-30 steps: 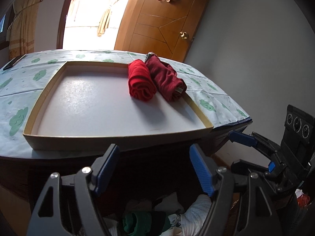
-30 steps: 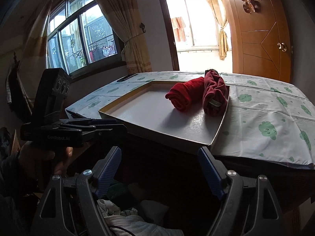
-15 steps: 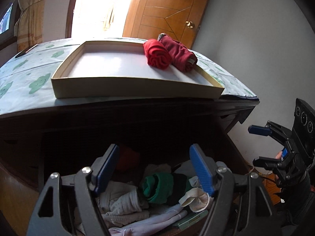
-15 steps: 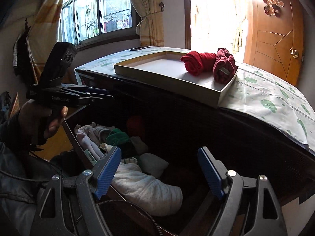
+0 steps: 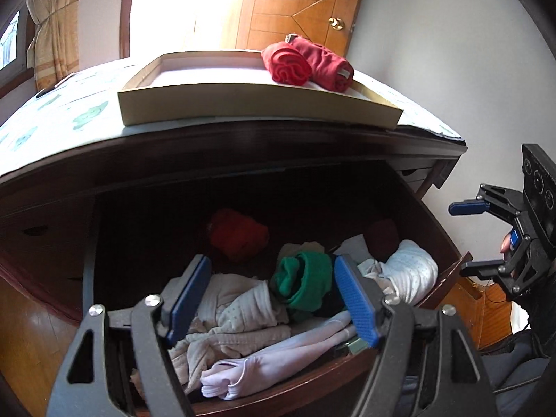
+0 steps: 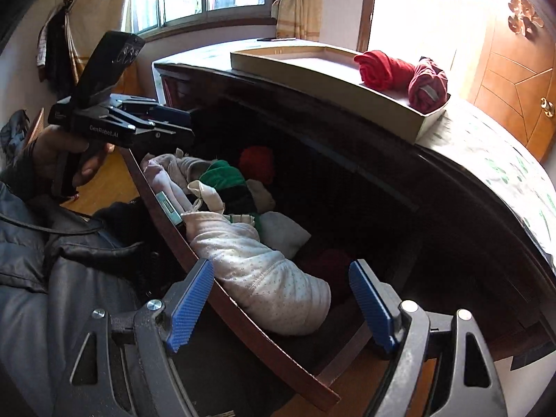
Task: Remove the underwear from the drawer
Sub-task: 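Lower both open tools back into the drawer of clothes, then grasp the white rolled garment with the right gripper while the left grasps a beige garment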
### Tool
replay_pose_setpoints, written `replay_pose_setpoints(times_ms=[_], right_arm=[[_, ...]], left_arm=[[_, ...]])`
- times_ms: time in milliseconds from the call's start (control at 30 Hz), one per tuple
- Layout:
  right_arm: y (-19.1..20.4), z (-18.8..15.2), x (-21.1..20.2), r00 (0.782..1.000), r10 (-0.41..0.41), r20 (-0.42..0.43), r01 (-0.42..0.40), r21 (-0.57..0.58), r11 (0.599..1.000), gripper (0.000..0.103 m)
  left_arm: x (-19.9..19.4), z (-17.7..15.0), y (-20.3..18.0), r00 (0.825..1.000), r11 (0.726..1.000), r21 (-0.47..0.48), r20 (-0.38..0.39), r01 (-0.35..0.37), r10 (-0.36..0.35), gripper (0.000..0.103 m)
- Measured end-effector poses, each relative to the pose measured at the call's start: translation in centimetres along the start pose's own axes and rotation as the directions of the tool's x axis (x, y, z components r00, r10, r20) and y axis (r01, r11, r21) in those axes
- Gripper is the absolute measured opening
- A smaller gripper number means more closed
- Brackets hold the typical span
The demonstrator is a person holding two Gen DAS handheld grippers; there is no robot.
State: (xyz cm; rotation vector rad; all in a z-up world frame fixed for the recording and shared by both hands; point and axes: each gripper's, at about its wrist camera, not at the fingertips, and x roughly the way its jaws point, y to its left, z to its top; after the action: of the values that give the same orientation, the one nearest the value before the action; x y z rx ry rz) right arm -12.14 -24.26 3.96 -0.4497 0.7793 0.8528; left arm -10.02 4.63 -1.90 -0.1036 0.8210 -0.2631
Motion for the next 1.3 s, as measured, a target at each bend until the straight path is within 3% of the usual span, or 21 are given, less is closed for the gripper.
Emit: replay_pose_setpoints(times_ms=[333,500,733,800,1133,1300], right_arm=[[-1.5,1.5,3.1,0.99,0.061,-0.124,-0.06,0.01,0.998,0.082],[-1.3,2.0,4.1,0.978,0.125,-0.169,-0.128,-0.003,0.992,0.082],[-0.7,2.3,6.7,0.96,0.157,-0.233,-0.161,0.002,0.987,0.078],[-0.6,2.3,7.4,0.951,0.182,-0.251,-0.186,0.01,0.983,0.07],[-1.0,2.3,10.4,0.898,0.294,-0.326,-0.275,0.104,0.956,0.057],[-0.1,2.2,9.9,0.912,0.28,-0.299,-0.264,0.094,0.96,0.04]], left_arm=[[-0.1,-0.1,1.1,1.0,0.999,-0.039,0.0,-0.003,0.003,0.078],[0.1,0.0,1.2,1.0,0.999,-0.041,-0.005,-0.005,0.005,0.078],[0.0,-0.1,1.6,1.0,0.999,-0.049,-0.002,-0.008,0.008,0.078],[0.0,-0.1,1.8,1.0,0.998,-0.057,-0.002,-0.01,0.009,0.078],[0.1,-0.3,2.4,1.0,0.996,-0.083,-0.007,-0.013,0.012,0.084],[0.2,-0.3,2.6,1.0,0.996,-0.084,-0.011,-0.019,0.018,0.084]])
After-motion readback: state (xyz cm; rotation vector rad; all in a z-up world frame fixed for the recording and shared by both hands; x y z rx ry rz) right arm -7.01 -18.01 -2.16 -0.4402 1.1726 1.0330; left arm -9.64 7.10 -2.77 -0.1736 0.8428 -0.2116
